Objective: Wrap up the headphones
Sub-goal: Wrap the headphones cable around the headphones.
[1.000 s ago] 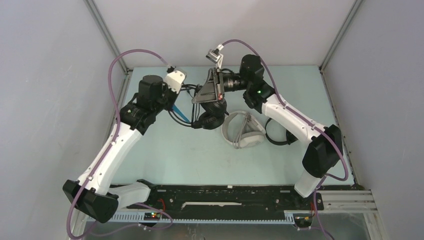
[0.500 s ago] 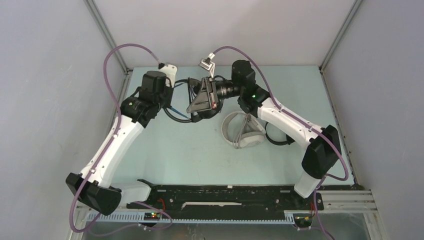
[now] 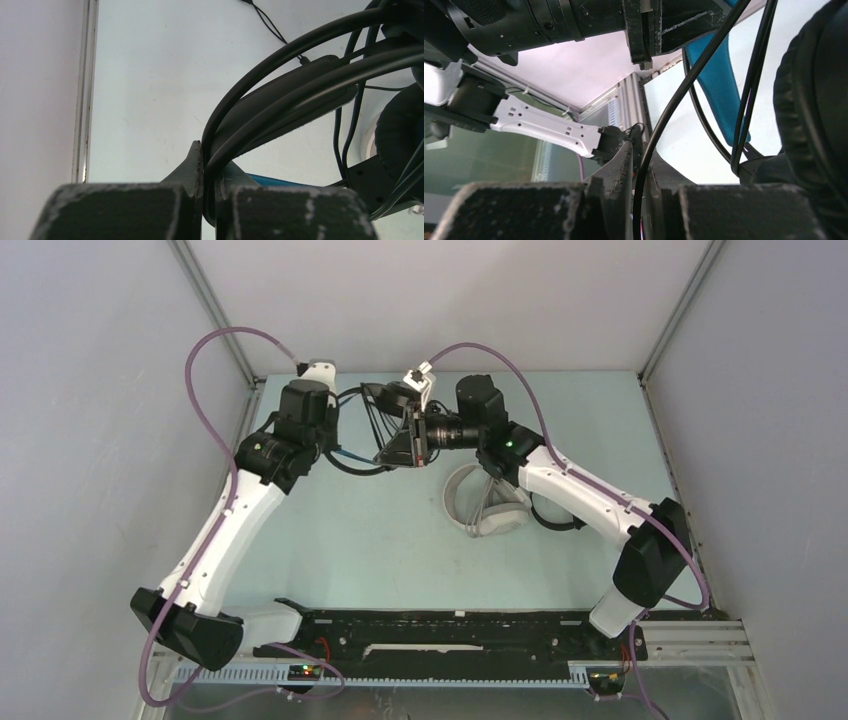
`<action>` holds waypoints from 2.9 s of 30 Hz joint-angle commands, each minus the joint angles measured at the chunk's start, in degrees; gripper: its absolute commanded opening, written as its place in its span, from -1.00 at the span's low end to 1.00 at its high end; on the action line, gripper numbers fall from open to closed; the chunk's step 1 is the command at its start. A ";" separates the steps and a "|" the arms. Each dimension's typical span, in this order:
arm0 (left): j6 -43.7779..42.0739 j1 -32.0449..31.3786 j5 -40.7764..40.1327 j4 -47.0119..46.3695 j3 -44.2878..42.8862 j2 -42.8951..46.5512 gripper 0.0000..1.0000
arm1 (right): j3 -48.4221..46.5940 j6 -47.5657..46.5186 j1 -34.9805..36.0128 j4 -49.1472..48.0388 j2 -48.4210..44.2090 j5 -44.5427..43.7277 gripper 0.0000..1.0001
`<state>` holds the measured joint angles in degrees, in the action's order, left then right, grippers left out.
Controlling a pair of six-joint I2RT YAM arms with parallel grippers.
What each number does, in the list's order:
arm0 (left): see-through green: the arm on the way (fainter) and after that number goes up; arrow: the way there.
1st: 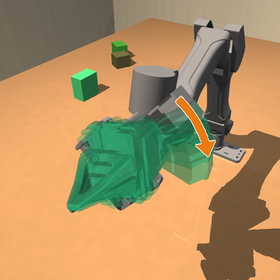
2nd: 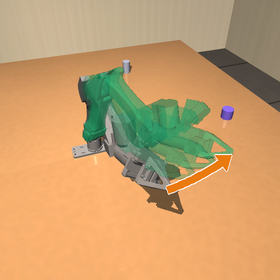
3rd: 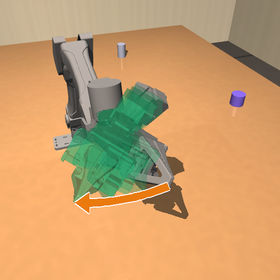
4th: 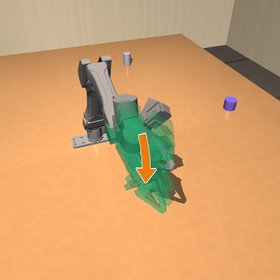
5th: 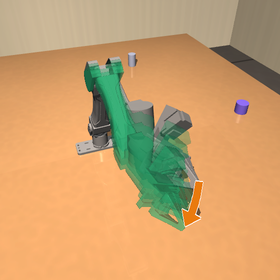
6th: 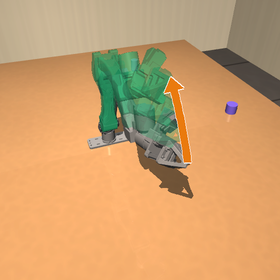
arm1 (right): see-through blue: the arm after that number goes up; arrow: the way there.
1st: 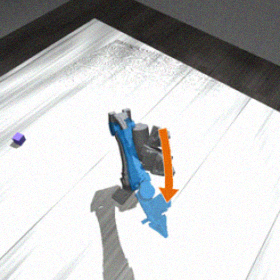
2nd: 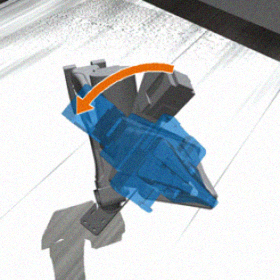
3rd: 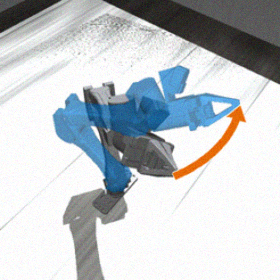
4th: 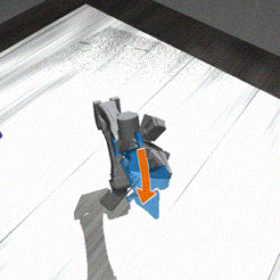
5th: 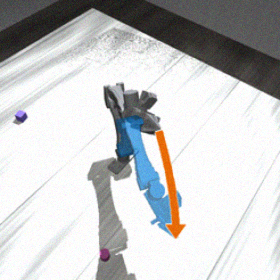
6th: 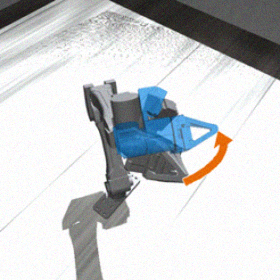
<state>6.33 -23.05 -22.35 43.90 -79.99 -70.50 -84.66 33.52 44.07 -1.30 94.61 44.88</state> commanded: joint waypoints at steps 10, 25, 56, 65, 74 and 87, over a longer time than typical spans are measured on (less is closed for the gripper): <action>10.56 4.53 1.84 -7.44 -5.25 0.96 -1.00 | -4.16 -10.08 5.06 6.14 0.35 -6.44 -0.67; 13.94 7.15 2.85 -9.84 -6.37 3.63 -1.00 | 1.26 -20.03 6.05 8.30 -0.44 -12.60 -0.63; 18.47 10.42 11.49 -16.30 -4.65 7.94 -1.00 | 6.83 -29.84 8.74 10.89 -1.77 -18.74 -1.00; 23.47 12.53 18.97 -13.47 -6.14 9.79 -1.00 | 20.25 -31.12 8.70 -4.88 -9.36 -29.38 -1.00; 30.10 13.76 31.07 -16.84 -3.97 12.05 -1.00 | 29.52 -32.08 9.21 -15.91 -13.43 -29.67 -1.00; 29.71 13.82 35.38 -9.80 -8.42 12.37 -1.00 | 37.20 -35.97 9.23 -34.24 -10.67 -26.75 -0.87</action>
<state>32.69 -9.54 10.24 36.93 -81.32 -59.77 -47.88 0.47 53.10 -26.63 81.78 16.10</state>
